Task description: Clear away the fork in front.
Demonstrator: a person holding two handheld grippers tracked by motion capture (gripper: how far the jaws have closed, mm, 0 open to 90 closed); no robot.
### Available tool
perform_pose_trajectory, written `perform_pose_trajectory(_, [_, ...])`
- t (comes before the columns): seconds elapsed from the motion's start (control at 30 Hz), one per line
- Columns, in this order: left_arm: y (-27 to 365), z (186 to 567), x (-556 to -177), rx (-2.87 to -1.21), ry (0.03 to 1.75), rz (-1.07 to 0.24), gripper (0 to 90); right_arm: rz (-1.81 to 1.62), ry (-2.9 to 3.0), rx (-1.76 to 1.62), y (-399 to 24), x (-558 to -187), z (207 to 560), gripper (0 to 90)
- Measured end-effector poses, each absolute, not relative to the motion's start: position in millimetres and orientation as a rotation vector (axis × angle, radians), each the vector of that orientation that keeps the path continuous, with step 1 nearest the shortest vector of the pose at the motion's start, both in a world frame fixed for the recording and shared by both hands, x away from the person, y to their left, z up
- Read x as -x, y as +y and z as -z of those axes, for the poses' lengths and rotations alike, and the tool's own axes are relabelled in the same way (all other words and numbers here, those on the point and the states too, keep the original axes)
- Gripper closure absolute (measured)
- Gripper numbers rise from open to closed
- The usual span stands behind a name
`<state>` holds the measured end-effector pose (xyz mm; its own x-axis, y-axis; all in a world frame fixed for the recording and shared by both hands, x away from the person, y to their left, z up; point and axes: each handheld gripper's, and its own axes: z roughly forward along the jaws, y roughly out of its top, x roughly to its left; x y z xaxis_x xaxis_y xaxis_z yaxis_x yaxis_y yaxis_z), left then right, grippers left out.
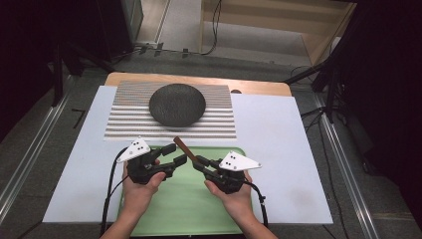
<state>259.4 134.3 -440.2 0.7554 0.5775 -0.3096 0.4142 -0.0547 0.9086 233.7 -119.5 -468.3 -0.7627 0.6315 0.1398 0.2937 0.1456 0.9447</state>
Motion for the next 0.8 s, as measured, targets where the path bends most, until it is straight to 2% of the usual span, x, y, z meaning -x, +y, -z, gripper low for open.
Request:
perform_pose_trajectory(0.4, [131.9,442.5,-261.3,-1.686,0.843,-0.144,56.8,-1.649,2.156,-0.849,-105.8,-226.3,471.0,76.2])
perform_pose_trajectory(0.63, [133.5,441.9,-263.4,-1.669,0.86,-0.079,63.6,-1.635,2.158,-0.848,-102.7,-224.5,471.6,76.2])
perform_pose_trajectory(0.8, [136.5,440.6,-265.2,-1.623,0.82,0.047,77.3,-1.649,2.167,-0.848,-100.1,-223.7,472.2,75.8])
